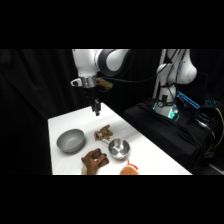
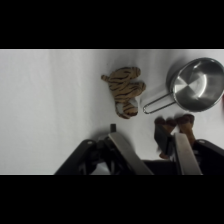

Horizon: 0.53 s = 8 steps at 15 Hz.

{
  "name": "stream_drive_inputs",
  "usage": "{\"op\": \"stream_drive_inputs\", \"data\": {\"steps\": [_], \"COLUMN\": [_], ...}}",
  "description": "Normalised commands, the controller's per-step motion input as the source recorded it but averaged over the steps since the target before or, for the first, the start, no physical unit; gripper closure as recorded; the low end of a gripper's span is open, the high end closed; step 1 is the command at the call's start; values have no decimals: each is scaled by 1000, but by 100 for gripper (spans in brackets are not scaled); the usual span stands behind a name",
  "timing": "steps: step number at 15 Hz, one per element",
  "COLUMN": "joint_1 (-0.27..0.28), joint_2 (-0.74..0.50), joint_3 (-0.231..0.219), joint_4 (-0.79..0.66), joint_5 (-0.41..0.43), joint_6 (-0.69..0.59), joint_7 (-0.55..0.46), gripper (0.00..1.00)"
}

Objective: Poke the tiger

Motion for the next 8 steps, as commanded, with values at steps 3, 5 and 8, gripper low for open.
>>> {"op": "stream_drive_inputs", "data": {"steps": [3,5,8], "joint_1": [-14,-18,-10], "joint_2": [-42,58,189], "joint_3": [-20,-15,-5], "joint_4": [-216,-171,-102], "joint_5": [51,66,34], "joint_6": [359,355,396], "joint_7": [-31,-58,-45], "gripper": [84,96,100]}}
